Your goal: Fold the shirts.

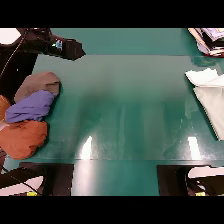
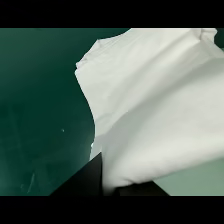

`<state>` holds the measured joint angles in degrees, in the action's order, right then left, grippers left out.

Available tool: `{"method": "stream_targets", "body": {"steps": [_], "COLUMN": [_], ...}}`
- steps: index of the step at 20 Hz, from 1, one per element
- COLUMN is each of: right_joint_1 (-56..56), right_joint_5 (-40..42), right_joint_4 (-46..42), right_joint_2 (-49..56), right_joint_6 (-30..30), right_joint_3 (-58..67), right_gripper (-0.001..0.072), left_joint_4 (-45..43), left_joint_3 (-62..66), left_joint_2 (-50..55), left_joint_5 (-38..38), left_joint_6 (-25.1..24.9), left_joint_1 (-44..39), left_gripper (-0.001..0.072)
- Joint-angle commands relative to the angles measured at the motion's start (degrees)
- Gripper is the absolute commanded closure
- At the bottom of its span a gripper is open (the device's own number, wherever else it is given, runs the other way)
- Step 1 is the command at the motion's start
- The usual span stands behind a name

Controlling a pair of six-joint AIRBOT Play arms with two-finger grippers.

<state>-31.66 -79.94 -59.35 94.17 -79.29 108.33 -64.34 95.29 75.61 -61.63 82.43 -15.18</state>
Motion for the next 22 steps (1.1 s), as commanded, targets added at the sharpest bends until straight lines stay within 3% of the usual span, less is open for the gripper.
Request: {"method": "stream_targets", "body": {"steps": [1,3,6,13,18,19,22], "right_joint_1": [-1.6,-1.6,-2.3,-8.4,-13.2,-14.3,-17.8], "right_joint_5": [-0.6,-2.2,-4.9,-5.8,-8.2,-8.5,-8.6], "right_joint_4": [2.0,6.2,5.3,4.7,-9.1,-11.0,-13.9], "right_joint_2": [-0.1,-0.1,-1.3,-11.0,-16.6,-17.7,-20.4], "right_joint_6": [1.5,3.7,3.7,6.5,6.3,6.2,6.2], "right_joint_3": [2.6,6.1,8.7,-4.7,-16.7,-19.2,-25.8], "right_gripper": [0.0696,0.0696,0.0696,0.0696,0.0691,0.0673,0.0418], "left_joint_4": [-0.1,-0.2,-0.2,-1.7,-2.1,-2.3,-2.7], "left_joint_3": [0.0,0.0,0.0,0.0,0.0,0.0,0.0], "left_joint_2": [0.0,0.0,0.0,0.0,0.0,0.0,0.0], "left_joint_5": [0.5,0.5,0.5,0.5,0.5,0.5,0.5], "left_joint_6": [0.1,0.1,0.1,0.1,0.0,0.0,0.0], "left_joint_1": [-0.3,-0.3,-0.3,-0.3,-0.3,-0.3,-0.3], "left_gripper": [0.0687,0.0687,0.0687,0.0687,0.0687,0.0687,0.0687]}}
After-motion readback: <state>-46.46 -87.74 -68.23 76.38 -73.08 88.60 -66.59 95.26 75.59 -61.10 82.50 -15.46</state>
